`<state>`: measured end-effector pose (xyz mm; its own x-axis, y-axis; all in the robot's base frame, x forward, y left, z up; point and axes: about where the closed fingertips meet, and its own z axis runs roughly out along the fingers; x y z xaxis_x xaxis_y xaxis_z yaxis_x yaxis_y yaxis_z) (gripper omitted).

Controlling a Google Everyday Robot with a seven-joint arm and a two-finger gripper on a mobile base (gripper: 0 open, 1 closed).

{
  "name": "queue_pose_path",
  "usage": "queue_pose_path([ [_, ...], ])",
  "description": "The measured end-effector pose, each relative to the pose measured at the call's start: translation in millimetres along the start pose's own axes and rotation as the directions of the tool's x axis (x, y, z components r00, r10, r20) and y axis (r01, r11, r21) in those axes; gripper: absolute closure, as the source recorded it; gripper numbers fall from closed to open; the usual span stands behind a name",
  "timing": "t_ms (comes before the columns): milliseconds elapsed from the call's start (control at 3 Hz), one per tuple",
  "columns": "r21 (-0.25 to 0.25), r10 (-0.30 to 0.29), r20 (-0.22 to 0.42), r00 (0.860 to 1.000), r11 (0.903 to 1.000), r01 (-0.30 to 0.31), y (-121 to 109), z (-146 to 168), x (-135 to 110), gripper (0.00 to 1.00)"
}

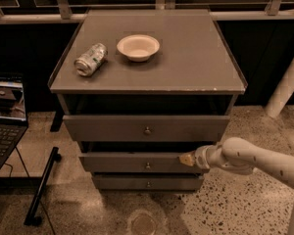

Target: Close middle drawer

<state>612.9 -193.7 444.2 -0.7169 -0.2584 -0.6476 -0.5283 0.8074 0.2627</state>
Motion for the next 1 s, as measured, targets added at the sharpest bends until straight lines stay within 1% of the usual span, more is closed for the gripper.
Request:
queue_pose_path([
  [333,0.005,0.015,-0.005,1.000,0.9999,-0.015,-4.6,6.1,-6.6,1.00],
  [667,-0.001,0.042,-0.026,0.999,0.9991,-0.042,-10.7,10.2,2.0,1.00],
  [1000,-0.001,0.042,-0.026,0.999,0.9991,-0.042,-10.4,9.6,1.4,1.00],
])
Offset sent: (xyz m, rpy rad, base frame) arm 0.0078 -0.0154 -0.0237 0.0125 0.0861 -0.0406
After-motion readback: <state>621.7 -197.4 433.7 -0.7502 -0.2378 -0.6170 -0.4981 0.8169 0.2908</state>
